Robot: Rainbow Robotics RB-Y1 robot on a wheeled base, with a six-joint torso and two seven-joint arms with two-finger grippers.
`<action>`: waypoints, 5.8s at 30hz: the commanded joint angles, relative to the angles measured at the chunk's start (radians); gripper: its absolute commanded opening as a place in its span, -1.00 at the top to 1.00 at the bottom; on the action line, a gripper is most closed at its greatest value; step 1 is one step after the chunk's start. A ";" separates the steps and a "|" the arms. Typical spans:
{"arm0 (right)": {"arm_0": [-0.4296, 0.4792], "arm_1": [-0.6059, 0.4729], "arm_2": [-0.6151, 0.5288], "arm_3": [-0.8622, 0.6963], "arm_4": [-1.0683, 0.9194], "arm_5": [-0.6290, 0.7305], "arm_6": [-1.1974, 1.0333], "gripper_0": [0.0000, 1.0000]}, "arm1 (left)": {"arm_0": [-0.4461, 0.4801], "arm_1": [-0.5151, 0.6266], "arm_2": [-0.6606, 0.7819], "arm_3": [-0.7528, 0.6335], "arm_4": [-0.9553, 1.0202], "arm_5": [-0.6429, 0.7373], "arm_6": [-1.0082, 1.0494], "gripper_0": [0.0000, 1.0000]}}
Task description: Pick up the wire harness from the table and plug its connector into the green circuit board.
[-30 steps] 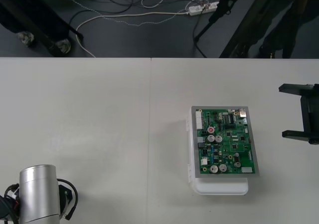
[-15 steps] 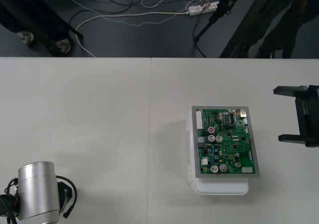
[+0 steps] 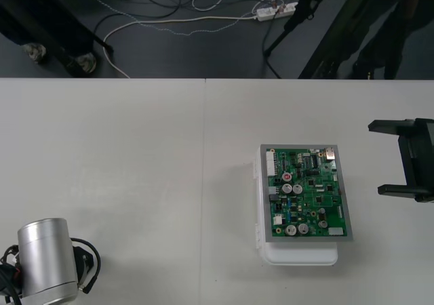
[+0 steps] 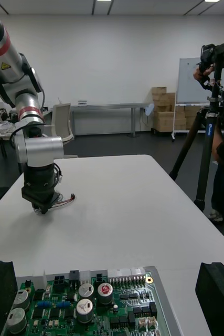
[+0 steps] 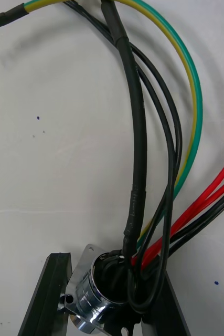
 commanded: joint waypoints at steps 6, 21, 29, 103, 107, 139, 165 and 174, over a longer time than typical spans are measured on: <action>-0.015 0.009 0.015 -0.039 -0.012 -0.006 -0.050 -1.00 | 0.075 0.011 0.114 0.006 -0.003 0.029 -0.097 1.00; -0.015 0.009 0.020 -0.045 -0.011 -0.006 -0.056 -1.00 | 0.081 0.060 0.223 -0.103 0.099 -0.078 -0.075 1.00; -0.015 0.009 0.020 -0.045 -0.011 -0.006 -0.056 -1.00 | 0.067 0.113 0.298 -0.189 0.220 -0.139 -0.054 1.00; -0.015 0.004 0.015 -0.045 0.017 -0.006 -0.064 -1.00 | 0.125 -0.091 1.628 -0.356 1.106 -0.233 1.870 1.00; -0.015 0.001 0.014 -0.043 0.017 -0.006 -0.065 -1.00 | 0.108 -0.106 1.647 -0.350 1.159 -0.233 2.008 1.00; -0.015 -0.013 -0.002 -0.045 0.017 -0.006 -0.093 -1.00 | 0.023 -0.327 1.479 0.013 1.553 -0.139 2.527 1.00; -0.015 -0.019 -0.022 -0.048 0.017 -0.006 -0.133 -1.00 | 0.174 -0.520 1.217 0.015 1.693 -0.167 2.856 1.00; -0.014 -0.019 -0.022 -0.048 0.027 -0.006 -0.139 -1.00 | 0.193 -0.569 1.128 0.017 1.664 -0.166 3.050 1.00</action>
